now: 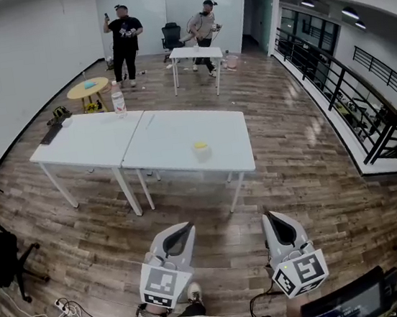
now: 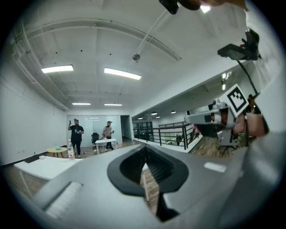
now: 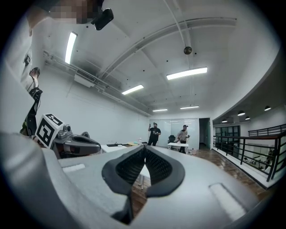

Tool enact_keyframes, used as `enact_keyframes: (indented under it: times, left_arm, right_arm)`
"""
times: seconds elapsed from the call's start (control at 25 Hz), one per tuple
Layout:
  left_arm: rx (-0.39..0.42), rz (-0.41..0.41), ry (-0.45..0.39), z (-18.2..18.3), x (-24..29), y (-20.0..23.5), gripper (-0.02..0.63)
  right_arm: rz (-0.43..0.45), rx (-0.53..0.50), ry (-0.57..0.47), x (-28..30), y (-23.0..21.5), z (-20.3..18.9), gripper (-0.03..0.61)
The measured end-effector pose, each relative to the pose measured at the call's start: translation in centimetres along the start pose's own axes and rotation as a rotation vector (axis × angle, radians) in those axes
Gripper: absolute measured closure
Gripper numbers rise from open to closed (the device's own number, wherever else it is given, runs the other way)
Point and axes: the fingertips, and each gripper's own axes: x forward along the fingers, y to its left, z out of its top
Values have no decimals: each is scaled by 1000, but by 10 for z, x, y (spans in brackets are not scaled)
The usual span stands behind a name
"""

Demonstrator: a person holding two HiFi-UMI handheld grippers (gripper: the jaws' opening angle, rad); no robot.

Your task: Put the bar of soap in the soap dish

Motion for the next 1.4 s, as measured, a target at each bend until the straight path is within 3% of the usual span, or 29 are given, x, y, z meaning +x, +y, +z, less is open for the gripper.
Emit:
enact_keyframes:
  times: [0.8, 1.4]
  left_arm:
    - [-55, 24, 21, -16, -79, -109, 606]
    - [0, 13, 7, 13, -115, -146, 606]
  right_arm:
    - [18, -24, 4, -139, 26, -4, 575]
    - [12, 6, -15, -186, 38, 6, 575]
